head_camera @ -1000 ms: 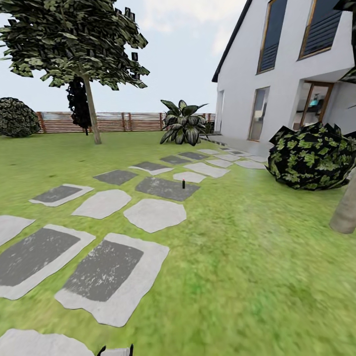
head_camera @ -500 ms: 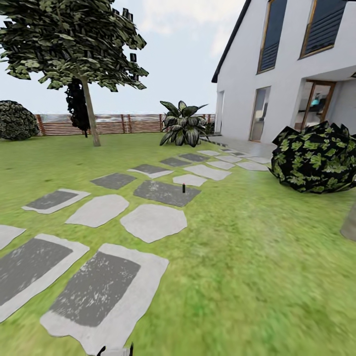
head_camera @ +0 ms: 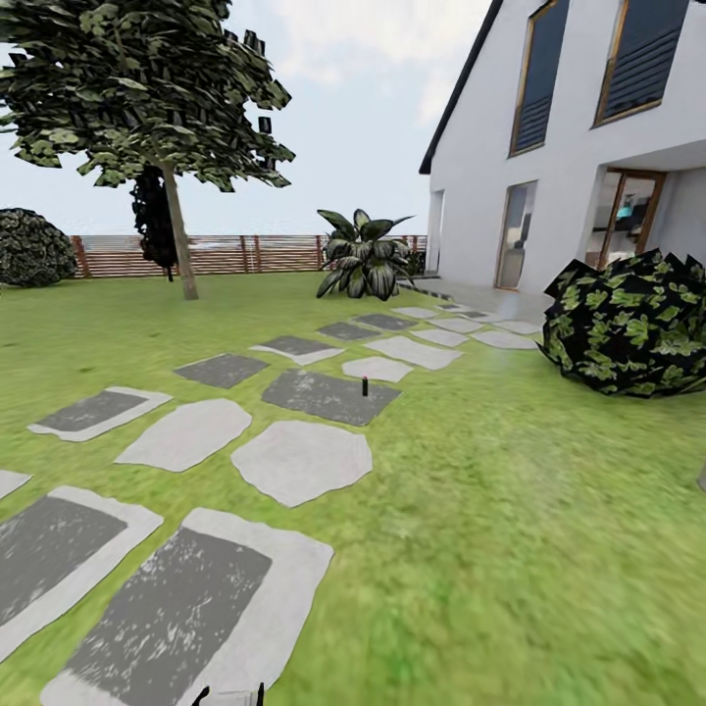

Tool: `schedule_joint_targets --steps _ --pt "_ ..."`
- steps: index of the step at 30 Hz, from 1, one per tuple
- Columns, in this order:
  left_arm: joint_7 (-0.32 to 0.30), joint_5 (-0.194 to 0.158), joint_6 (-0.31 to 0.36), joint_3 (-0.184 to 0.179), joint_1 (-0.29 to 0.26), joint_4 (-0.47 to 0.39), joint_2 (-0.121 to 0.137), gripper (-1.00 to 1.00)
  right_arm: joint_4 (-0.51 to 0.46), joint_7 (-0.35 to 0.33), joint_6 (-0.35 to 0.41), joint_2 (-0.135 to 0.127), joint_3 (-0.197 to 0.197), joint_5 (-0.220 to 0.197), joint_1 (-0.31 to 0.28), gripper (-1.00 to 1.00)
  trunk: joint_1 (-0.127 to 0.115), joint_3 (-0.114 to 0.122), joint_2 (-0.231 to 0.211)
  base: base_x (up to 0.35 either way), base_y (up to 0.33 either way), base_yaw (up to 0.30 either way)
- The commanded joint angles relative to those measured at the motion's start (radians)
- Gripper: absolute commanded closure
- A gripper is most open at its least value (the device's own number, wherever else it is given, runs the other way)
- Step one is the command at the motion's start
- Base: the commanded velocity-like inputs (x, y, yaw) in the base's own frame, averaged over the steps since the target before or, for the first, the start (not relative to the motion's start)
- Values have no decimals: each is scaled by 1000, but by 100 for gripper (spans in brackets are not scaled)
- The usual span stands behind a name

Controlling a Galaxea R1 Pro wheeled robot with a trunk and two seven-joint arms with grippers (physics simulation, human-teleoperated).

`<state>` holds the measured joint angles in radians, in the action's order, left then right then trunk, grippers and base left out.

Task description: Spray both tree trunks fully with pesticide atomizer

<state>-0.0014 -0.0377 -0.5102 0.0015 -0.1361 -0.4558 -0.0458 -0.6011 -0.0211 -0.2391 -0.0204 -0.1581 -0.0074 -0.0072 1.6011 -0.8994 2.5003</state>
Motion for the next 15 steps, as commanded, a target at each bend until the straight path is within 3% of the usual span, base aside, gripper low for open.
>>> schedule_joint_targets --steps 1,3,7,15 --pt "0 -4 -3 0 0 1 0 -100 -7 -2 -3 0 -2 -1 0 -100 0 -1 0 327 0 0" --pt "0 -3 -3 0 0 1 0 -100 -95 -3 -2 -2 -2 0 0 -100 0 -1 0 327 0 0" --pt "0 -3 -3 0 0 1 0 -100 -178 -3 -1 -3 -1 0 0 -100 0 -1 0 327 0 0" --pt "1 -2 -3 0 -3 -19 0 -100 -194 -5 3 -4 -1 0 0 -100 0 -1 0 327 0 0"
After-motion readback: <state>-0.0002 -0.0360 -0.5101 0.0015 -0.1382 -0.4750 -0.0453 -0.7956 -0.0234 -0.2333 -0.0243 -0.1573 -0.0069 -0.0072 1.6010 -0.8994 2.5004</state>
